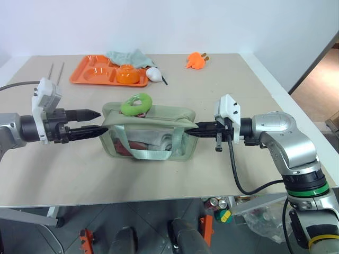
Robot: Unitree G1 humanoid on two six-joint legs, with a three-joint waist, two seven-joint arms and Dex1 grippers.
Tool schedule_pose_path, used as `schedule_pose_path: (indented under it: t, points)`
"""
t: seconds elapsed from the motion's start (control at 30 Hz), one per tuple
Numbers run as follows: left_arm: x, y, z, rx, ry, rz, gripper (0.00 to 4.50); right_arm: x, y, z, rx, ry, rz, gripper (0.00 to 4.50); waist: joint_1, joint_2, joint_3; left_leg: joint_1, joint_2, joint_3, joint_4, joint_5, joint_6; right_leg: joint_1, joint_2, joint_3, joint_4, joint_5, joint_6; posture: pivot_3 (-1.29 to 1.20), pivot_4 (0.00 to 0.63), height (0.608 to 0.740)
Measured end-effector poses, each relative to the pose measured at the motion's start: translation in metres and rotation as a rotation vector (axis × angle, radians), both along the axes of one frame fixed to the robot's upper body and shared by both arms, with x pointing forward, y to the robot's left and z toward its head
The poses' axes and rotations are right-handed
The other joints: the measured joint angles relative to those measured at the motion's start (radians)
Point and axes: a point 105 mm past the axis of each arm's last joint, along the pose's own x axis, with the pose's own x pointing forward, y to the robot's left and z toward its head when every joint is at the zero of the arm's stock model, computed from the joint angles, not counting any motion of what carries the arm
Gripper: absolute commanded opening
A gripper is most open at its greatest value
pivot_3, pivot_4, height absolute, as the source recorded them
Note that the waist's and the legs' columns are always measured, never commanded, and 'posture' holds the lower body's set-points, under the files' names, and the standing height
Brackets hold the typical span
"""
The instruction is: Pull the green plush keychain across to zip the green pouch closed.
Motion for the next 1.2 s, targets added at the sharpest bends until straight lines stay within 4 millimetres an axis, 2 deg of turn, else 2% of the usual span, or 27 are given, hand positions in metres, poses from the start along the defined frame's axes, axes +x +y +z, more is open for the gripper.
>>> schedule_pose_path:
  t: [0.13, 0.3, 0.5, 0.53, 0.67, 0.77, 0.9, 1.07, 1.13, 1.2]
  points:
    - [0.0, -0.004, -0.009, 0.003, 0.022, -0.02, 1.62, 0.0, 0.0, 0.0, -0.002, 0.001, -0.005, 0.0, 0.0, 0.0, 0.0, 0.0, 0.0, 0.0, 0.0, 0.0, 0.0, 0.0, 0.0, 0.0, 0.0, 0.0, 0.0, 0.0, 0.15, 0.74]
    - [0.001, -0.005, -0.012, 0.019, 0.013, -0.023, 0.02, 0.0, -0.001, 0.001, -0.004, 0.0, -0.01, 0.0, 0.0, 0.0, 0.0, 0.0, 0.0, 0.0, 0.0, 0.0, 0.0, 0.0, 0.0, 0.0, 0.0, 0.0, 0.0, 0.0, 0.15, 0.74]
    - [0.004, -0.006, -0.013, 0.019, 0.006, -0.01, 0.02, 0.0, -0.002, 0.0, -0.006, 0.009, -0.014, 0.0, 0.001, 0.0, 0.0, 0.0, -0.001, 0.0, 0.0, 0.0, 0.0, 0.0, -0.001, 0.0, 0.0, 0.0, 0.0, 0.0, 0.15, 0.74]
    - [0.006, -0.007, -0.013, 0.02, 0.002, -0.006, 0.0, -0.001, -0.002, 0.0, -0.001, 0.021, -0.013, 0.73, 0.001, 0.0, 0.0, 0.0, -0.001, 0.0, 0.0, 0.0, 0.0, 0.0, -0.001, 0.0, 0.0, 0.0, 0.0, 0.0, 0.15, 0.74]
    - [0.007, -0.008, -0.013, 0.025, -0.006, -0.003, 0.0, -0.009, -0.001, -0.003, 0.04, 0.126, 0.024, 1.95, 0.002, 0.0, 0.0, 0.0, -0.001, 0.0, 0.0, 0.0, 0.0, 0.0, -0.001, 0.0, 0.0, 0.0, 0.0, 0.0, 0.15, 0.74]
    - [0.007, -0.008, -0.014, 0.027, -0.007, -0.003, 0.0, -0.01, -0.005, -0.001, 0.043, 0.14, 0.021, 3.07, 0.004, 0.0, 0.0, -0.001, -0.002, 0.0, 0.0, 0.0, 0.0, 0.001, -0.002, 0.0, 0.0, 0.0, 0.001, 0.0, 0.15, 0.74]
    - [0.007, -0.01, -0.014, 0.022, -0.007, -0.009, 0.0, -0.01, -0.026, 0.007, 0.019, 0.124, -0.025, 4.39, 0.014, 0.0, 0.0, -0.001, -0.002, 0.0, 0.0, 0.0, 0.0, 0.0, -0.002, 0.0, -0.001, -0.001, 0.001, 0.0, 0.15, 0.74]
    - [0.007, -0.011, -0.014, 0.023, -0.008, -0.011, 0.0, -0.001, -0.055, 0.035, 0.077, 0.066, -0.102, 4.39, 0.015, 0.001, 0.0, -0.001, -0.002, 0.001, 0.0, 0.0, 0.0, 0.0, -0.002, 0.001, -0.001, -0.001, 0.001, 0.0, 0.15, 0.74]
    - [0.007, -0.011, -0.014, 0.025, -0.009, -0.008, 0.0, 0.005, -0.06, 0.067, 0.184, 0.005, -0.114, 4.39, 0.014, 0.002, 0.001, -0.001, -0.002, 0.001, 0.001, 0.0, 0.0, 0.0, -0.002, 0.001, -0.001, 0.0, 0.001, 0.0, 0.15, 0.74]
    - [0.007, -0.011, -0.014, 0.026, -0.011, -0.004, 0.0, 0.006, -0.055, 0.098, 0.3, -0.053, -0.092, 4.39, 0.012, 0.002, 0.001, 0.0, -0.002, 0.001, 0.0, 0.0, 0.0, 0.0, -0.002, 0.0, -0.001, 0.0, 0.001, 0.0, 0.15, 0.74]
